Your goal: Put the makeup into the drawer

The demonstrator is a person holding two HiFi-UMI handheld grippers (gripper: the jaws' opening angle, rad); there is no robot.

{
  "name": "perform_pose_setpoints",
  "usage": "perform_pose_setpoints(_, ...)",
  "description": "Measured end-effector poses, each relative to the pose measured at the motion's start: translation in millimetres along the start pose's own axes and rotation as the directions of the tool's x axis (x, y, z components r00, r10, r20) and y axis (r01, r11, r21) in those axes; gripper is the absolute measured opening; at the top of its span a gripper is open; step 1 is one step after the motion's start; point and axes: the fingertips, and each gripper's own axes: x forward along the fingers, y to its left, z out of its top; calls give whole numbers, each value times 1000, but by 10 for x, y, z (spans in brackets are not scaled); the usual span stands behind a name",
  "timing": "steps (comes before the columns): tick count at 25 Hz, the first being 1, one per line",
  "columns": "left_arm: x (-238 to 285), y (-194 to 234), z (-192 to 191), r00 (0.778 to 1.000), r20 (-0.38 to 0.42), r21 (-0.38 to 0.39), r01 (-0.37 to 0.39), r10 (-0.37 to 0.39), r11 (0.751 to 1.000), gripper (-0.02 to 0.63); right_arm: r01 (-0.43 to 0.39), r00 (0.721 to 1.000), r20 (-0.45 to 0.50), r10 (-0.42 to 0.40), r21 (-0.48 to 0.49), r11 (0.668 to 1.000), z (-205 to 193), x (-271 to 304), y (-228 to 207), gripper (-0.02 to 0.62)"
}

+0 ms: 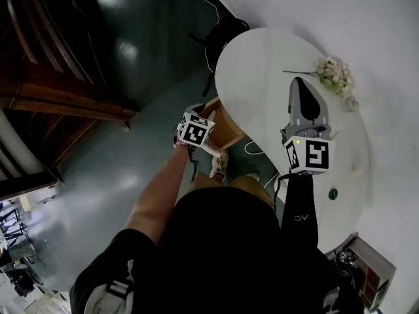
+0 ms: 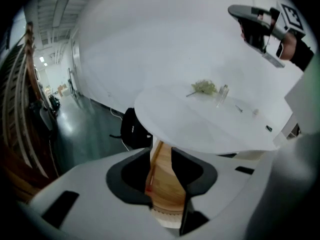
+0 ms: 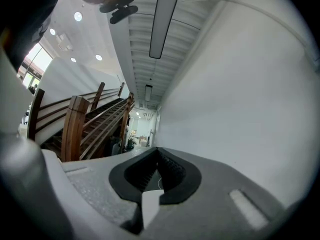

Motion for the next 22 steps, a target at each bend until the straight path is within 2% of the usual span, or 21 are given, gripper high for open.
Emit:
perform_pose_setpoints(4,-380,39,662,988,151,43,-18,11,999,132,24,999,27,-24,1,1000,82,-40,-65,3)
perform_pose_setpoints(6,-639,26,1096,963,267,81,-43,20,996,132,34,999,42,-34,-8,999,132,-58,-70,3)
perform_pose_setpoints(7,-811,13,1338,939,342,102,-68,30,992,132,40,998,49,-39,-12,999,160,-67,-72,3)
perform_pose_setpoints(8,-1013,-10,1583,905,424,121,-101,41,987,132,45,997,55,-44,-16,999,187,-78,-76,3)
perform_pose_setpoints(11,-1610,-163,2175,777,628,168,-182,37,969,132,59,996,63,-57,-26,998,234,-123,-93,3)
perform_pose_setpoints(12,-1729,-229,2285,750,661,183,-190,22,965,132,63,996,62,-62,-27,998,235,-144,-99,3)
perform_pose_setpoints(13,-1802,-289,2356,736,677,198,-191,7,961,132,68,996,61,-66,-28,997,233,-168,-108,3)
perform_pose_setpoints(18,-1900,-574,2567,708,702,246,-147,-72,958,132,119,991,63,-116,-44,992,292,-342,-252,4)
perform_pose_setpoints(22,-1784,-937,2681,710,685,303,-79,-159,950,132,193,980,53,-190,-54,980,296,-605,-489,3)
